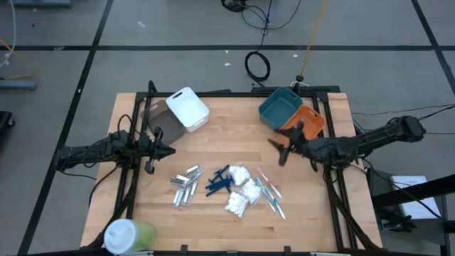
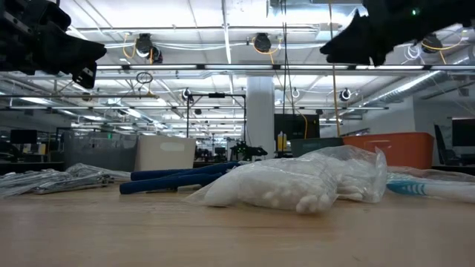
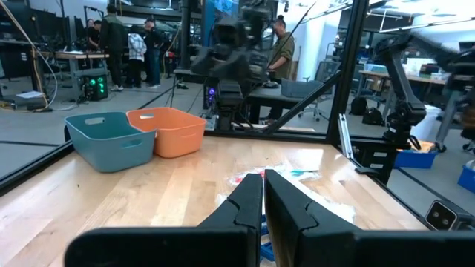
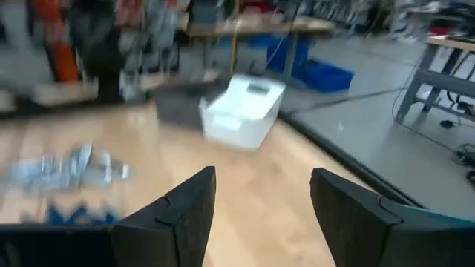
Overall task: Pick & Place Travel size toiletries
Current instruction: Put the orange toothbrush into the orange bin
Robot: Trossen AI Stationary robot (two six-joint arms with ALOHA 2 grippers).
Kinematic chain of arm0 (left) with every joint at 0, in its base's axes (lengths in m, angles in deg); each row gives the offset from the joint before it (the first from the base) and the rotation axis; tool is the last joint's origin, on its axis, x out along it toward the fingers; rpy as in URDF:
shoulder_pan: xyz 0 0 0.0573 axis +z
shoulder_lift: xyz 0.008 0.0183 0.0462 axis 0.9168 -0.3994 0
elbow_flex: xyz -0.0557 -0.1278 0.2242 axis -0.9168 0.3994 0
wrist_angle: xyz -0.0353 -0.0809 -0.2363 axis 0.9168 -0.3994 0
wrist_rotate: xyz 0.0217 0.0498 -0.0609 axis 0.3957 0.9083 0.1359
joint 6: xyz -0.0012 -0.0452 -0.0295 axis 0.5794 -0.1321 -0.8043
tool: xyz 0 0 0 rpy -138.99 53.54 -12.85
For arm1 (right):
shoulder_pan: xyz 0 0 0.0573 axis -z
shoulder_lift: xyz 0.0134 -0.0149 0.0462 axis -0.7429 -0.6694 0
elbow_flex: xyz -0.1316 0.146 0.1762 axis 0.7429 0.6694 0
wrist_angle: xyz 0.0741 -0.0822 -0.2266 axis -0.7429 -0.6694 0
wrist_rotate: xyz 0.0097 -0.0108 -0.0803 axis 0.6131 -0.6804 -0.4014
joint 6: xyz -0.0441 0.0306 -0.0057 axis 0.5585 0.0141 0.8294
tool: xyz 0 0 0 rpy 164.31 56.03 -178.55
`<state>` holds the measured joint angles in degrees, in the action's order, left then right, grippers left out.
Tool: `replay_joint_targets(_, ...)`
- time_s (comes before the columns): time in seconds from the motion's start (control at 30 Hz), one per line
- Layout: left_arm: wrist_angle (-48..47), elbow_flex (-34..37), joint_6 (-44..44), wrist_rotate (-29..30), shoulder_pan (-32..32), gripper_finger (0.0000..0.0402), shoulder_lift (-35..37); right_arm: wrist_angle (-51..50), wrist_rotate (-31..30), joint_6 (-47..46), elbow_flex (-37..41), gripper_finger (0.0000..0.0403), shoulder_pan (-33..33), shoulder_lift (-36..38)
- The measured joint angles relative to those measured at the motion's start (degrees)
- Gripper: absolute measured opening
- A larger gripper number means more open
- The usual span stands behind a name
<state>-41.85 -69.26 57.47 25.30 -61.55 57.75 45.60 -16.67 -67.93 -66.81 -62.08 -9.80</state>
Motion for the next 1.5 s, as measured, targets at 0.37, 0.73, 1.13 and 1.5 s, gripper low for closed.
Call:
replay_joint_targets(0.37, 0.0, 0.0, 0.0, 0.0, 0.0, 0.0015, 0.0, -46.2, 13.4, -24.4, -29.0, 0.0211, -6.3, -31.6)
replay_joint_targets(0.73, 0.0, 0.0, 0.0, 0.0, 0.0, 0.0015, 0.0, -42.4, 28.9, -31.7, -26.9, 0.0189, -4.1, -41.1)
replay_joint_targets(1.13, 0.0, 0.0, 0.0, 0.0, 0.0, 0.0015, 0.0, -32.5, 30.3, -33.8, -19.5, 0.0173, 0.6, -41.5)
replay_joint_targets(1.5, 0.0, 0.0, 0.0, 0.0, 0.0, 0.0015, 0.0, -30.5, 33.3, -30.8, -17.6, 0.0100, 3.4, -41.4)
